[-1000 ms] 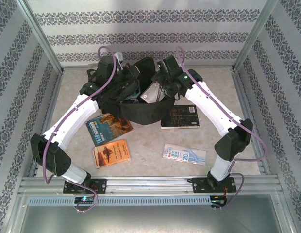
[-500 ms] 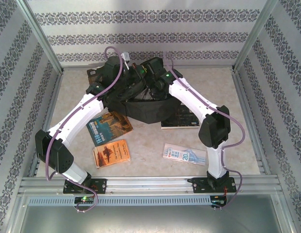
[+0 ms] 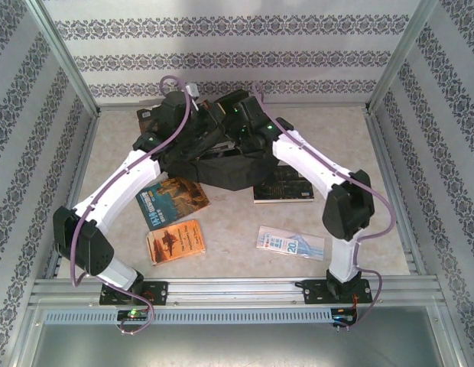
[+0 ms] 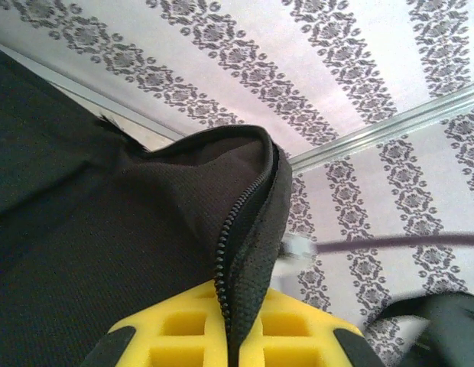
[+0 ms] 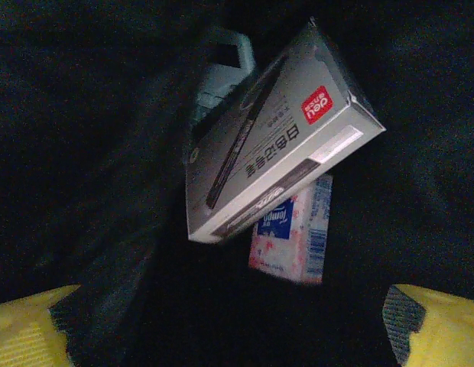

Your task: Pack the student bag

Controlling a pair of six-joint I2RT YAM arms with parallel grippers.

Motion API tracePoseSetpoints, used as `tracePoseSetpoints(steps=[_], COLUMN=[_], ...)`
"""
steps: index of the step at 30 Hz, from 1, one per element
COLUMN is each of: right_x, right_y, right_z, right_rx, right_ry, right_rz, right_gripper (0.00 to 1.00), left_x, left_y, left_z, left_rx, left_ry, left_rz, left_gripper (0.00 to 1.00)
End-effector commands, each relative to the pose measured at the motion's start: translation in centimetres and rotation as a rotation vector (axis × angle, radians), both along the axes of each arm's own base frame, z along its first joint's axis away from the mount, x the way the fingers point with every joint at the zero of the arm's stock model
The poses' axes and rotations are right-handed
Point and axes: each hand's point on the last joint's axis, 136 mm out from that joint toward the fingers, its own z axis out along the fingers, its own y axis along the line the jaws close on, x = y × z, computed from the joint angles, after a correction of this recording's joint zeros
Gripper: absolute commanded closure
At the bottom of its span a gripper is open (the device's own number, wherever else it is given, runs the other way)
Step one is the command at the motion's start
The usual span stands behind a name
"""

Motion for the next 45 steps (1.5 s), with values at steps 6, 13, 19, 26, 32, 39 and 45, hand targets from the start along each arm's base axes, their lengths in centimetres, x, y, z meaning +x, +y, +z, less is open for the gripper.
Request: tracePoseSetpoints(steps=[6,13,19,26,32,39,45], right_x=[-5.9,-13.1,-21.3,-27.4,-28.5,-26.8,-26.0], right_y=[-5.5,-14.4,-19.5,-17.6,-17.5,-17.4,-14.5], right_z=[7.5,2.7,-5.2,-12.4,-16.0,-19.1,-20.7], right_rx=[-0.175,-0.298,-0.388,-0.35,-0.436,-0.48,-0.363], right_ry=[-0.334,-0.089,0.233,0.513,0.576,0.576,0.572], right_rz=[0.237,0.156,0.135,0.303,0.339,0.328,0.359], right_gripper=[0.05,0.25,0.3,0.24,0.24,0.24,0.24], left_x=[-0.4,-0.2,-1.2,-2.9,-3.3,-3.7,-4.1], left_y=[1.9,1.0,0.8,1.8,3.1,3.2,3.5], left_z=[1.7,-0.8,-3.2,-3.9,-2.6,-1.2,-1.3], left_rx=[0.011,0.029,0.074,0.13,0.175,0.16,0.161], left_ry=[-0.1,-0.043,0.007,0.021,0.001,-0.021,-0.02], left_rz=[0.031,-0.014,-0.045,-0.032,0.018,0.014,0.017], left_gripper=[1.0,1.0,1.0,1.0,1.0,1.0,1.0])
